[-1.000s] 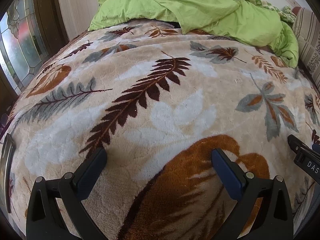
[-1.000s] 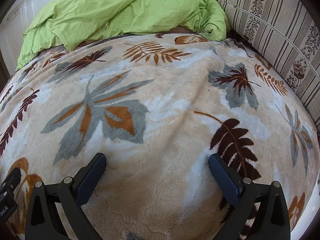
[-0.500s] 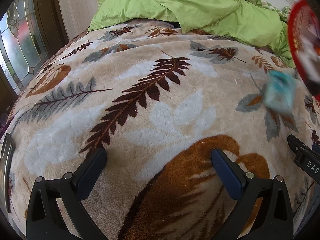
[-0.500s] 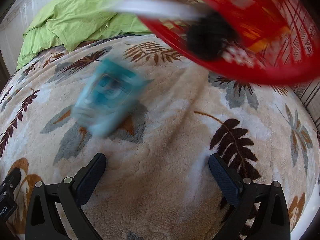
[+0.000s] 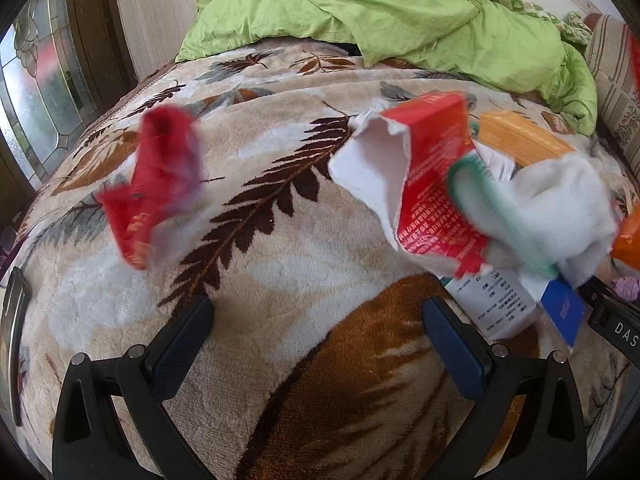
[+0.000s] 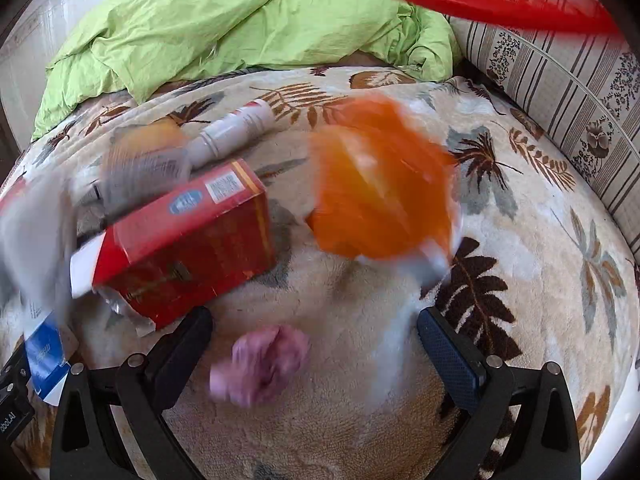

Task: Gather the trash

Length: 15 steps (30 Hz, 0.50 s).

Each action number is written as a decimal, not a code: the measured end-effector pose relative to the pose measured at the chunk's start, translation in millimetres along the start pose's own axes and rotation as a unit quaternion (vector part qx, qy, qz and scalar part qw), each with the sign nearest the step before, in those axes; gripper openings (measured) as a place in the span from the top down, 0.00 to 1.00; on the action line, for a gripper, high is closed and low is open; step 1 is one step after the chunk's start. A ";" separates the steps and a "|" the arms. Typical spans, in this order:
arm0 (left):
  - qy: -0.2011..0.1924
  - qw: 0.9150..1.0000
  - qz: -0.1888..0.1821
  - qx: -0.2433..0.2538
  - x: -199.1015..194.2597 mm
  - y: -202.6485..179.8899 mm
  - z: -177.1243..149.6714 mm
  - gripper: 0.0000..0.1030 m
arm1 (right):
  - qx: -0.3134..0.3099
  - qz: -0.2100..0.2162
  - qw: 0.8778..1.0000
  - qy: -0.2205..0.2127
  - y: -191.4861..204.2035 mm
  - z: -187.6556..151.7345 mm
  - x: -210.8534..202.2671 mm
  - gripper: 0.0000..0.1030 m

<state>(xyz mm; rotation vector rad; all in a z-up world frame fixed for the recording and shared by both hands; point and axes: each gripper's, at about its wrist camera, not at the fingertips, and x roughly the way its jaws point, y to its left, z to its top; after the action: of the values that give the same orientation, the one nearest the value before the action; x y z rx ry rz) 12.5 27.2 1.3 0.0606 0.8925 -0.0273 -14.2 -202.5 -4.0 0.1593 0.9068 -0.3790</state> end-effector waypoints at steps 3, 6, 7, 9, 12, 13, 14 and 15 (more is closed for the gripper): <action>0.000 1.000 -0.001 -0.001 0.1 -0.1 0.0 0.00 | 0.000 0.000 1.000 0.000 0.2 0.3 0.0 0.01; 0.000 1.000 -0.001 -0.001 0.3 0.5 -0.4 0.00 | 0.000 0.000 1.000 0.000 -0.6 1.1 1.2 0.01; 0.000 1.000 -0.001 -0.001 0.5 0.7 -0.1 0.00 | 0.000 0.000 1.000 0.000 -0.6 1.3 1.5 0.01; 0.001 1.000 0.000 0.000 0.4 0.4 -0.1 0.00 | 0.000 0.000 1.000 0.000 -0.8 1.1 1.3 0.01; 0.001 1.000 0.000 0.000 0.6 0.4 -0.3 0.00 | 0.000 0.000 1.000 0.000 -0.9 1.0 1.2 0.01; 0.001 1.000 0.000 0.000 0.6 0.4 -0.4 0.00 | 0.000 0.000 1.000 0.000 -0.8 1.4 1.7 0.01; 0.001 1.000 0.000 0.000 0.8 0.1 -0.3 0.00 | 0.000 0.000 1.000 0.000 -0.8 1.0 1.2 0.01; 0.000 1.000 0.000 0.000 1.0 0.3 -0.6 0.00 | 0.000 0.000 1.000 0.000 -0.9 1.0 1.2 0.01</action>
<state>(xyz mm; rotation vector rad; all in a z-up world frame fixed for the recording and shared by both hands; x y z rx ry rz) 12.7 27.5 0.2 0.0606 0.8932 -0.0274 -13.2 -203.8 -4.3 0.1600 0.9062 -0.3785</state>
